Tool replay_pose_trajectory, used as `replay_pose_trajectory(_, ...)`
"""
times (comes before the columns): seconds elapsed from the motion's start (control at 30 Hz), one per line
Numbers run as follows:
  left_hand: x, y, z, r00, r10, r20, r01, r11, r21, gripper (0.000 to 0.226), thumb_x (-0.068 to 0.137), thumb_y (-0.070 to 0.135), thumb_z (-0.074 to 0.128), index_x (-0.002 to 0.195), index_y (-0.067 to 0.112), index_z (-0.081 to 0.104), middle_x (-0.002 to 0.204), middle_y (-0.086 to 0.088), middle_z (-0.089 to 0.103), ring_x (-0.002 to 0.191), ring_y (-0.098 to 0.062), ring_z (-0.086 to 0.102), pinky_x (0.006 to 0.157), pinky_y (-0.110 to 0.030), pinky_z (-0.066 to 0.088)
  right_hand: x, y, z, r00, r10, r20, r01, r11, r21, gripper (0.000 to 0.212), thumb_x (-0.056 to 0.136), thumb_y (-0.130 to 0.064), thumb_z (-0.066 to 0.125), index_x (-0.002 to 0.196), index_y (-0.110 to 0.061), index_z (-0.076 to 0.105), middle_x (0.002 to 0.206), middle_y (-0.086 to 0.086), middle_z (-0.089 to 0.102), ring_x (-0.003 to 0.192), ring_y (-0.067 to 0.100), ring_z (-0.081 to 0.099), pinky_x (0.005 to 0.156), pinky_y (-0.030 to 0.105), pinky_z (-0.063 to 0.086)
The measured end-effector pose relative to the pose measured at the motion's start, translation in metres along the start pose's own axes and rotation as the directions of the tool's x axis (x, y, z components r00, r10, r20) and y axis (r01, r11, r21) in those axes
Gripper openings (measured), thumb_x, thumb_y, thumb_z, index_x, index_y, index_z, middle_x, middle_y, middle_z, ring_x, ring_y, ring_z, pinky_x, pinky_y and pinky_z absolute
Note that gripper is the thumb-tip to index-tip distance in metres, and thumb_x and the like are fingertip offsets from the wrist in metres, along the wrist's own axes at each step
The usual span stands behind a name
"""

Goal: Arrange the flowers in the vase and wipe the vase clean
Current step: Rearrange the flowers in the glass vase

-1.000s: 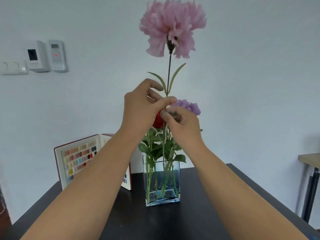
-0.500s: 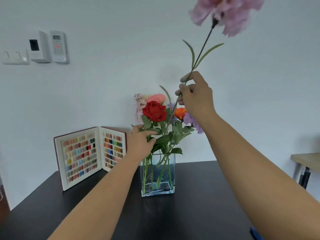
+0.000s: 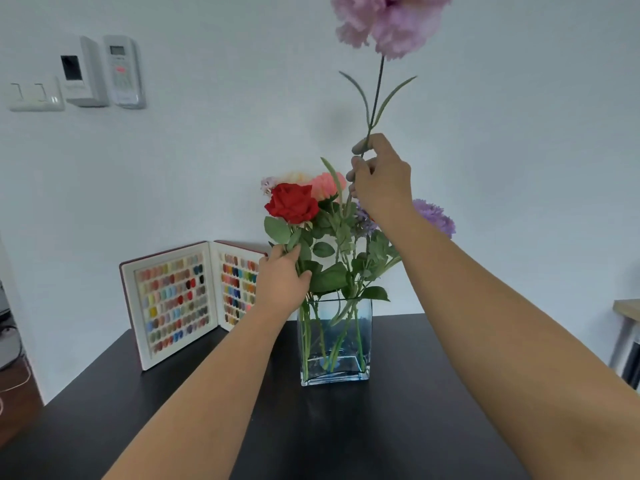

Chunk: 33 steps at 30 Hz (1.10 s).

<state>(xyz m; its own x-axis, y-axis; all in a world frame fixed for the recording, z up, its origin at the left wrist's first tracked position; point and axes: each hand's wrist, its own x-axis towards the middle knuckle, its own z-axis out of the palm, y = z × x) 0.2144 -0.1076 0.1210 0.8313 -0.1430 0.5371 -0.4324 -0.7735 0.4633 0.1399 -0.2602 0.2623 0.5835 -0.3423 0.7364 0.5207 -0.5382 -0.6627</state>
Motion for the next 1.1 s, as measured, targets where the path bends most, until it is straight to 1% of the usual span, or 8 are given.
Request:
replay_pose_trajectory(0.1, 0.001, -0.004, 0.000, 1.000, 0.007, -0.008, -0.007, 1.000, 0.012, 0.067, 0.091, 0.033, 0.066, 0.152, 0.016, 0.043, 0.146, -0.012, 0.047, 0.123, -0.039, 0.049, 0.110, -0.044, 0.040, -0.006, 0.022, 0.013, 0.996, 0.077, 0.040, -0.073, 0.992, -0.099, 0.014, 0.094, -0.012, 0.046, 0.094, -0.024, 0.054, 0.083, 0.024, 0.068, 0.063, 0.038, 0.063, 0.060, 0.051, 0.057)
replay_pose_trajectory(0.3, 0.003, -0.011, -0.002, 0.999, 0.041, 0.005, -0.041, 0.999, 0.010, 0.067, 0.091, 0.033, 0.065, 0.153, 0.017, 0.042, 0.144, -0.012, 0.048, 0.123, -0.038, 0.049, 0.109, -0.042, 0.037, -0.003, 0.038, 0.022, 0.988, 0.149, 0.041, -0.144, 0.984, -0.107, 0.014, 0.093, -0.013, 0.045, 0.092, -0.023, 0.055, 0.082, 0.022, 0.069, 0.064, 0.038, 0.066, 0.060, 0.055, 0.057)
replay_pose_trajectory(0.4, 0.003, -0.011, -0.005, 0.999, 0.044, -0.006, -0.044, 0.999, 0.012, 0.063, 0.095, 0.029, 0.061, 0.153, 0.017, 0.042, 0.143, -0.013, 0.048, 0.123, -0.040, 0.048, 0.110, -0.043, 0.036, 0.010, 0.028, 0.020, 0.987, 0.157, 0.042, -0.153, 0.985, -0.076, 0.017, 0.091, -0.009, 0.043, 0.092, -0.020, 0.056, 0.086, 0.022, 0.069, 0.060, 0.030, 0.062, 0.061, 0.055, 0.057)
replay_pose_trajectory(0.6, 0.007, -0.018, -0.005, 0.998, 0.049, -0.028, -0.050, 0.999, -0.020, 0.053, 0.095, 0.014, 0.055, 0.148, 0.013, 0.048, 0.137, -0.019, 0.053, 0.118, -0.043, 0.052, 0.108, -0.046, 0.042, 0.011, 0.043, 0.034, 0.965, 0.242, 0.105, -0.229, 0.965, -0.127, 0.014, 0.089, -0.009, 0.046, 0.088, -0.020, 0.054, 0.094, 0.019, 0.066, 0.069, 0.032, 0.063, 0.066, 0.048, 0.058)
replay_pose_trajectory(0.7, 0.005, -0.016, -0.007, 0.997, 0.078, -0.030, -0.079, 0.996, -0.030, 0.052, 0.095, 0.008, 0.051, 0.147, 0.013, 0.049, 0.133, -0.019, 0.055, 0.115, -0.042, 0.054, 0.106, -0.044, 0.043, 0.006, 0.055, 0.038, 0.959, 0.259, 0.114, -0.238, 0.956, -0.170, 0.013, 0.087, -0.007, 0.046, 0.095, -0.014, 0.055, 0.092, 0.020, 0.065, 0.081, 0.038, 0.067, 0.070, 0.057, 0.058)
replay_pose_trajectory(0.77, 0.004, -0.014, -0.009, 0.995, 0.096, -0.024, -0.097, 0.994, -0.041, 0.053, 0.095, 0.005, 0.049, 0.148, 0.014, 0.049, 0.132, -0.019, 0.055, 0.114, -0.041, 0.055, 0.106, -0.044, 0.044, -0.002, 0.059, 0.039, 0.959, 0.255, 0.122, -0.233, 0.958, -0.168, 0.012, 0.091, -0.006, 0.046, 0.096, -0.011, 0.055, 0.089, 0.020, 0.066, 0.080, 0.037, 0.068, 0.069, 0.058, 0.057)
replay_pose_trajectory(0.97, 0.002, -0.005, -0.010, 0.993, 0.115, -0.020, -0.116, 0.991, -0.067, 0.051, 0.095, -0.003, 0.044, 0.145, 0.008, 0.051, 0.133, -0.020, 0.056, 0.118, -0.038, 0.055, 0.106, -0.037, 0.043, -0.031, 0.090, 0.048, 0.922, 0.315, 0.224, -0.250, 0.928, -0.276, 0.011, 0.093, -0.004, 0.048, 0.089, -0.009, 0.057, 0.092, 0.012, 0.064, 0.084, 0.032, 0.068, 0.072, 0.052, 0.059)
replay_pose_trajectory(1.1, 0.003, 0.003, -0.012, 0.984, 0.168, -0.063, -0.171, 0.983, -0.062, 0.046, 0.097, -0.001, 0.046, 0.141, 0.008, 0.056, 0.122, -0.017, 0.062, 0.106, -0.034, 0.061, 0.099, -0.034, 0.048, -0.044, 0.108, 0.053, 0.897, 0.376, 0.234, -0.279, 0.890, -0.359, 0.012, 0.094, -0.010, 0.053, 0.097, -0.002, 0.062, 0.100, 0.012, 0.065, 0.085, 0.027, 0.064, 0.077, 0.039, 0.057)
